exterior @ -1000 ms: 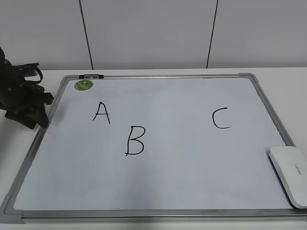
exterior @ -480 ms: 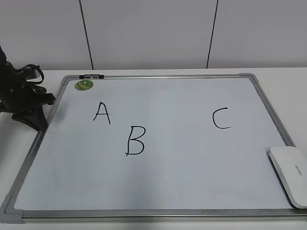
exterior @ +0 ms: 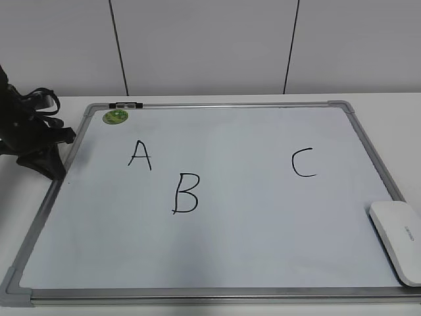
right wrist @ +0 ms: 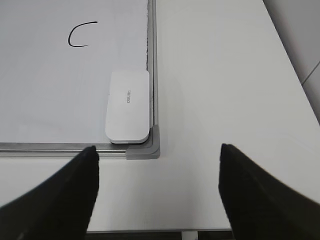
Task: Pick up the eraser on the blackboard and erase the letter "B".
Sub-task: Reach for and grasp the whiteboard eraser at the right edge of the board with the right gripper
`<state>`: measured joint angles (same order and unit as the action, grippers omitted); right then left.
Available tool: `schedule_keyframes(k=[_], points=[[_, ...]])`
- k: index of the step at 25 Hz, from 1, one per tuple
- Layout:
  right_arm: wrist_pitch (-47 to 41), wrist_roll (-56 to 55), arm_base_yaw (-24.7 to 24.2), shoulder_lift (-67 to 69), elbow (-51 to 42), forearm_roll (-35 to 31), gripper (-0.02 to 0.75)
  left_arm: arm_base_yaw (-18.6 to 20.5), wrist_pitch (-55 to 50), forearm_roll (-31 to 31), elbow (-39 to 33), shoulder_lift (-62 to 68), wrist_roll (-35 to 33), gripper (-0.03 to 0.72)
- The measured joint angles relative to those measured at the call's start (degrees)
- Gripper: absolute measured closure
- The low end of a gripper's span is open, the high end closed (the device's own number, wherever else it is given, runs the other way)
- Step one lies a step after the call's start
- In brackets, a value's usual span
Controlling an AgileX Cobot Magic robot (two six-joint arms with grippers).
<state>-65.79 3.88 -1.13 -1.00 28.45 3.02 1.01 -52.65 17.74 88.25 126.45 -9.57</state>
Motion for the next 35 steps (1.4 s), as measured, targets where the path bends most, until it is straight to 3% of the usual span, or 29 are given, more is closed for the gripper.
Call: schedule_keyframes(k=[10,17,22,24,27,35], points=[[0.13,0.0,0.0,2.19,1.14,-2.65,0.198,0.0,-0.15,0.0,0.11,0.0,0.0,0.662],[7.88,0.1,0.0,21.86,6.73,-3.02,0.221,0.0,-0.24,0.0,0.11,0.0,0.0,0.662],[13.01,2.93,0.0,37.0,7.53,-8.02,0.244,0.0,-0.35,0.0,0.2,0.0,0.0,0.662],[13.41,5.19,0.0,42.2,7.53,-10.84,0.216,0.0,-0.35,0.0,0.2,0.0,0.0,0.662],[13.93,6.93,0.0,50.48,7.53,-12.64,0.097,0.0,-0.35,0.0,0.2,0.0,0.0,0.662],[23.59,7.85,0.0,67.57,8.13,-11.07,0.071,0.0,-0.35,0.0,0.2,0.0,0.0,0.662]])
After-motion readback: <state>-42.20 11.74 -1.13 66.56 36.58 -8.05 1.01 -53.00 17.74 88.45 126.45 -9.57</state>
